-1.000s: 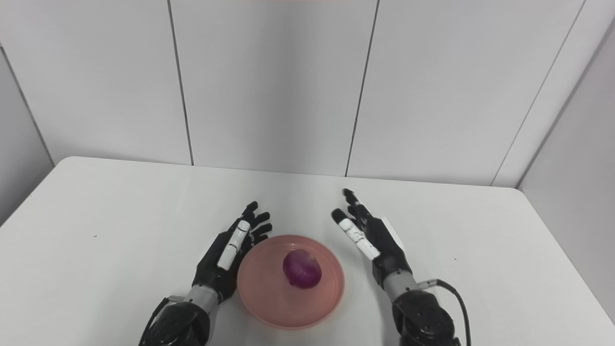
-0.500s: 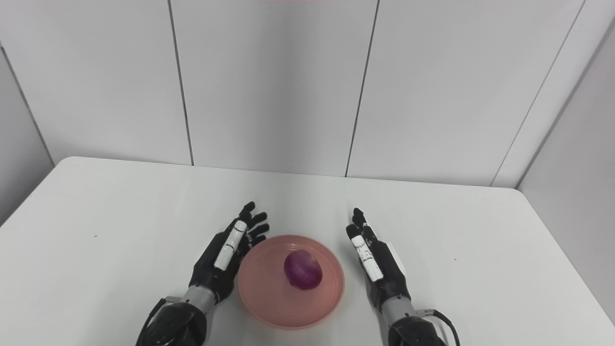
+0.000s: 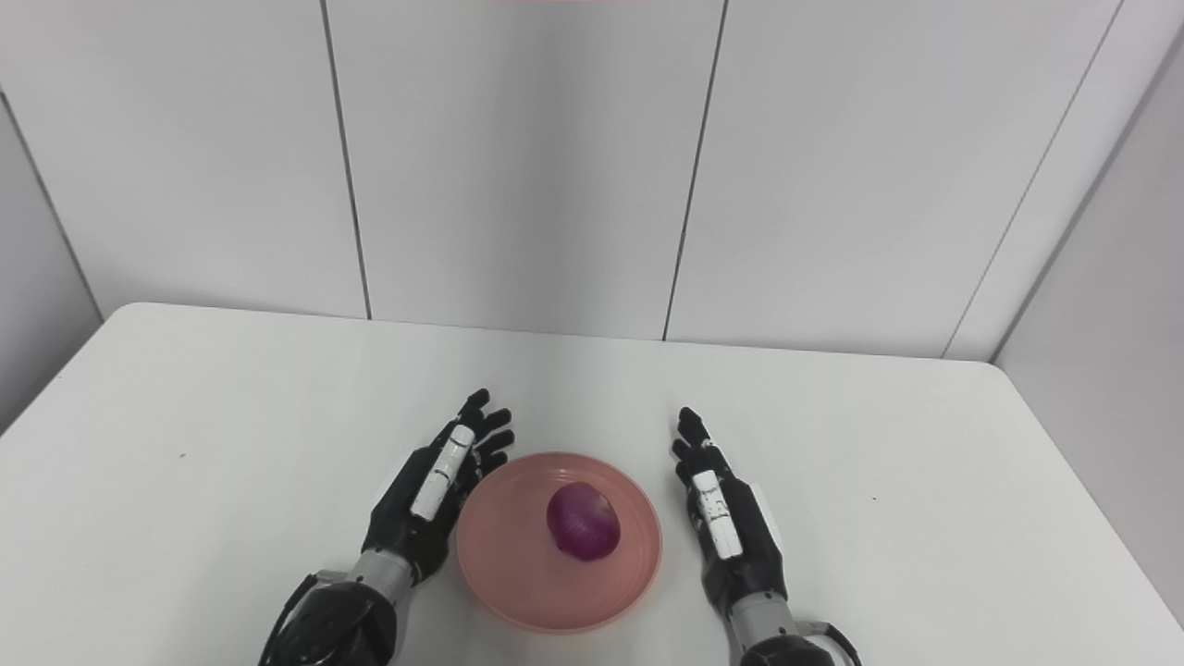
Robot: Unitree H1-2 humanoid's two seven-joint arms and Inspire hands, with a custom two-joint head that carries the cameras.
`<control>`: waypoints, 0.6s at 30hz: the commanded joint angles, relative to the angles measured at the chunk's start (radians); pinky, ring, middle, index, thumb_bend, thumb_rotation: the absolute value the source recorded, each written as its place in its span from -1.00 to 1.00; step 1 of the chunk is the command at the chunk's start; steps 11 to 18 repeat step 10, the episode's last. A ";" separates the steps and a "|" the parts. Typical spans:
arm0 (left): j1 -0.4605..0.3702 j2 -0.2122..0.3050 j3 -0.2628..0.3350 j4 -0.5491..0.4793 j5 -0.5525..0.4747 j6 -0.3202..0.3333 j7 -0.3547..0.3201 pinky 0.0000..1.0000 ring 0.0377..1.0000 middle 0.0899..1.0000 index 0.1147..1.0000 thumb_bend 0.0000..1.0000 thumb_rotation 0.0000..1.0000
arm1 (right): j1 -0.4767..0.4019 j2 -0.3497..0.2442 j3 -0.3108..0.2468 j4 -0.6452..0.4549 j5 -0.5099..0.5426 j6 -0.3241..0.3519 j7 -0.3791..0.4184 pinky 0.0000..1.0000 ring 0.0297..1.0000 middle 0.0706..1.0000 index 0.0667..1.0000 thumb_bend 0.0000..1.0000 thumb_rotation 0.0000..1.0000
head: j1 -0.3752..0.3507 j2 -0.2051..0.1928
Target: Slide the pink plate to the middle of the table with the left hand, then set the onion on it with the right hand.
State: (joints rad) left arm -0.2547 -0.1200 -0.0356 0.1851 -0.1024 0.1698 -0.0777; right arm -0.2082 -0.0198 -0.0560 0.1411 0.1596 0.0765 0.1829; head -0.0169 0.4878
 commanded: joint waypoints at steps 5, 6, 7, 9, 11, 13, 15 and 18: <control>0.061 0.006 0.014 0.034 0.049 -0.021 0.065 0.98 0.96 0.98 0.90 0.28 0.69 | 0.025 0.016 0.018 0.068 0.012 0.007 -0.002 1.00 1.00 0.99 0.94 0.85 0.69 | -0.001 0.001; 0.062 0.006 0.015 0.034 0.051 -0.026 0.067 0.99 0.98 0.99 0.91 0.28 0.70 | 0.024 0.016 0.018 0.072 0.012 0.005 -0.003 1.00 1.00 0.99 0.94 0.85 0.69 | -0.001 0.001; 0.064 0.004 0.016 0.030 0.055 -0.024 0.070 1.00 1.00 1.00 0.93 0.27 0.69 | 0.023 0.017 0.018 0.074 0.011 0.004 -0.006 1.00 1.00 0.99 0.94 0.86 0.69 | -0.001 0.001; 0.068 0.002 0.015 0.021 0.061 -0.022 0.074 1.00 1.00 1.00 0.94 0.28 0.67 | 0.023 0.020 0.013 0.077 0.014 0.001 -0.012 1.00 1.00 0.99 0.94 0.86 0.67 | -0.002 0.002; 0.070 0.002 0.014 0.018 0.062 -0.021 0.075 1.00 1.00 1.00 0.95 0.27 0.67 | 0.023 0.022 0.012 0.078 0.014 0.000 -0.016 1.00 1.00 0.99 0.94 0.86 0.67 | -0.002 0.003; 0.070 0.002 0.014 0.018 0.062 -0.021 0.075 1.00 1.00 1.00 0.95 0.27 0.67 | 0.023 0.022 0.012 0.078 0.014 0.000 -0.016 1.00 1.00 0.99 0.94 0.86 0.67 | -0.002 0.003; 0.070 0.002 0.014 0.018 0.062 -0.021 0.075 1.00 1.00 1.00 0.95 0.27 0.67 | 0.023 0.022 0.012 0.078 0.014 0.000 -0.016 1.00 1.00 0.99 0.94 0.86 0.67 | -0.002 0.003; 0.070 0.002 0.014 0.018 0.062 -0.021 0.075 1.00 1.00 1.00 0.95 0.27 0.67 | 0.023 0.022 0.012 0.078 0.014 0.000 -0.016 1.00 1.00 0.99 0.94 0.86 0.67 | -0.002 0.003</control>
